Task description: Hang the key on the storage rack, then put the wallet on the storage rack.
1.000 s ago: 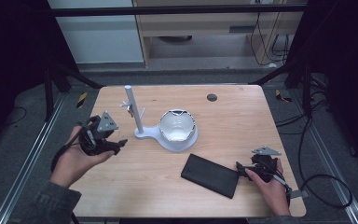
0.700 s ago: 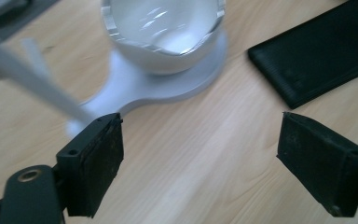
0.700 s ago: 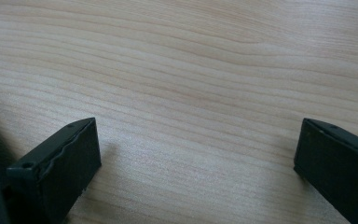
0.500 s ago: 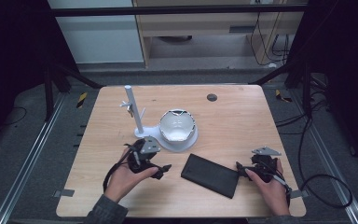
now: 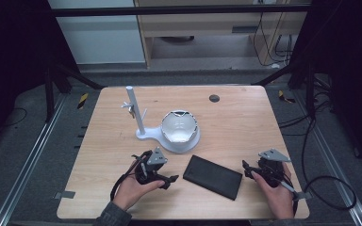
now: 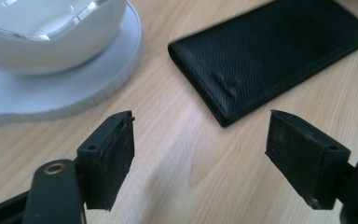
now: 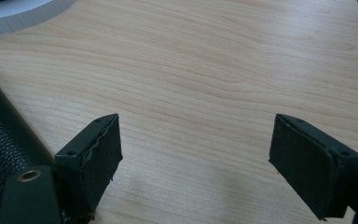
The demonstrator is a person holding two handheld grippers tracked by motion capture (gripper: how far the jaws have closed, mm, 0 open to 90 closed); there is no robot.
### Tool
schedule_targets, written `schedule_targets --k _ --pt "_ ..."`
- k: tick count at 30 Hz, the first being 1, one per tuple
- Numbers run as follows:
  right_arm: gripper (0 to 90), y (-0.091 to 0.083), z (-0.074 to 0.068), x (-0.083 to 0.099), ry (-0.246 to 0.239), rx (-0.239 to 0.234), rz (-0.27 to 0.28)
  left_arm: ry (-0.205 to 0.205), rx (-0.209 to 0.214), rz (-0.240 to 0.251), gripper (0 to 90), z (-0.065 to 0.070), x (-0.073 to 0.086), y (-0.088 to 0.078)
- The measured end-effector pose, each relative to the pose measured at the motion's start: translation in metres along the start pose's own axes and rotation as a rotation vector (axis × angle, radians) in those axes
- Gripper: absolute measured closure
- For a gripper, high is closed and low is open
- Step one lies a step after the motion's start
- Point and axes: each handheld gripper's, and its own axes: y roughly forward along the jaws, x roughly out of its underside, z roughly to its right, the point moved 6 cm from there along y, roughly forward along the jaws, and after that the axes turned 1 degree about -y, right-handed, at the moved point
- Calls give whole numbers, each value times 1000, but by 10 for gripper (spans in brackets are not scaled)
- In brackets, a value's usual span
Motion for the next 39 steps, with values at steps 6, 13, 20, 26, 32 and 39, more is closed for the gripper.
schedule_targets --k 6,13,20,26,32,39 --pt "159 -3 1 0 4 11 1 12 15 -44 258 5 4 6" --pt "141 -11 5 0 31 -2 23 58 23 -67 351 18 -6 8" --pt "114 -19 -2 6 11 -65 17 69 15 -110 604 14 -9 12" --pt "199 -25 -6 7 -33 -90 33 94 34 -165 828 14 -7 13" --pt "244 -24 -5 7 -33 -90 27 101 49 -206 899 13 -5 18" --pt "257 -23 -6 7 -39 -97 24 116 53 -254 899 11 -3 31"
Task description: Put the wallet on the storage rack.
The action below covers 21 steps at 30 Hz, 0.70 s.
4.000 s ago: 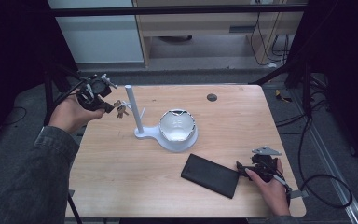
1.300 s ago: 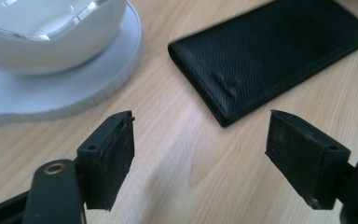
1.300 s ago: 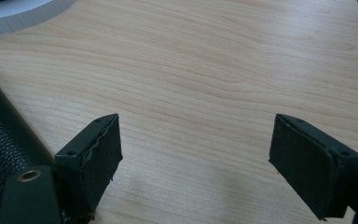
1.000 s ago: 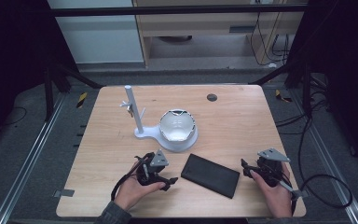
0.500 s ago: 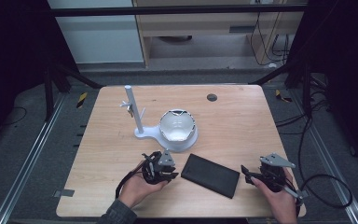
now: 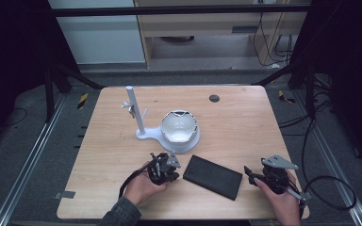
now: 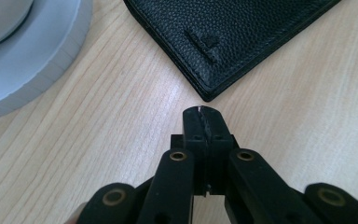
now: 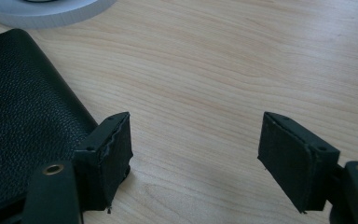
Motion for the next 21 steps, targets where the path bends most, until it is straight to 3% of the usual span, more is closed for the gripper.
schedule_targets --k 17,21 --pt "245 1 -4 0 -12 -16 -5 39 6 -29 897 5 -5 14" --pt "243 1 -5 0 -9 -20 -4 29 4 -25 897 4 -4 14"
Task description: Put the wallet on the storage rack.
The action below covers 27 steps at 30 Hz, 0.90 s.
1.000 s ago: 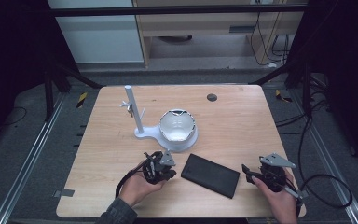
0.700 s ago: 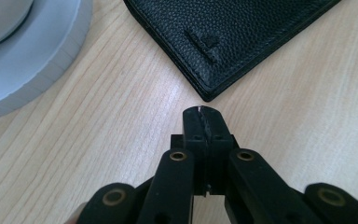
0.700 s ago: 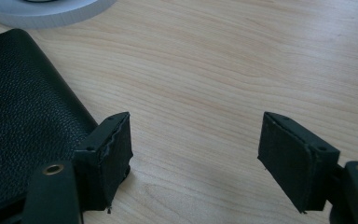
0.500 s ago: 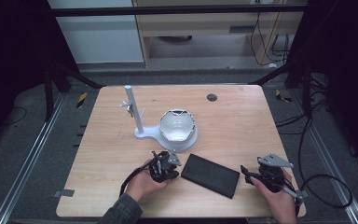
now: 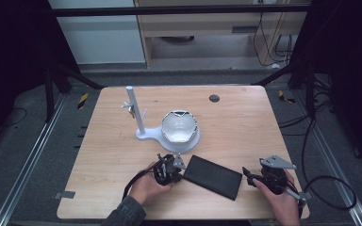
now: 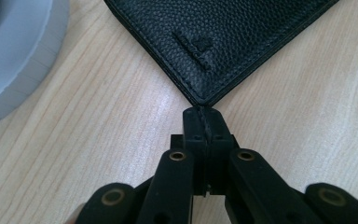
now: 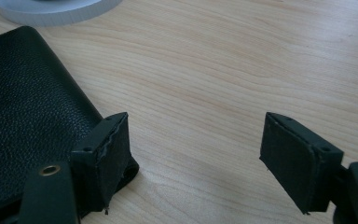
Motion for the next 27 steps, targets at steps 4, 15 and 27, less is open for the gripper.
schedule_targets --k 4,15,27 --pt "240 0 -1 -1 -7 -3 3 -8 7 20 897 1 0 -1" --pt "215 2 -22 -5 -55 -67 11 -51 39 115 885 -3 -2 -6" --pt "61 -10 -76 -24 -165 -250 -3 -88 43 202 865 -12 -29 -23"
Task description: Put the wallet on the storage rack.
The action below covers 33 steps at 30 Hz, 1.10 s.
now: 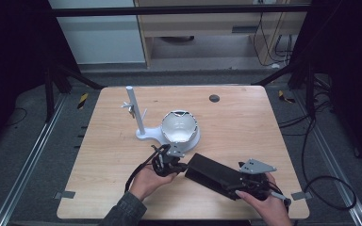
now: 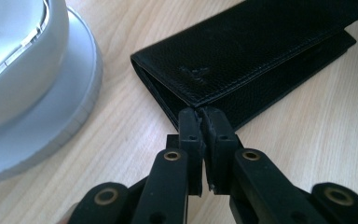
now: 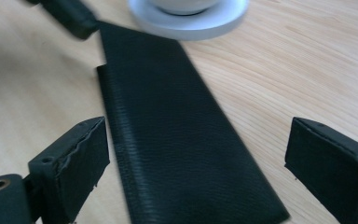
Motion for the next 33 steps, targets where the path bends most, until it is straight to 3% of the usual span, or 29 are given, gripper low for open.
schedule_targets --k 4,9,14,24,33 --pt "75 3 -7 -3 -81 -16 -67 -5 2 7 863 -2 -8 -1" --pt "151 10 -4 5 -139 -27 -149 -7 -2 20 862 -5 -20 -4" --pt "195 10 4 9 -134 -20 -159 2 -3 8 861 -7 -31 -2" --pt "305 9 25 11 -111 -28 -175 -27 0 12 853 -14 -42 11" --pt "399 9 33 4 -138 -12 -177 -22 -4 8 851 -15 -50 17"
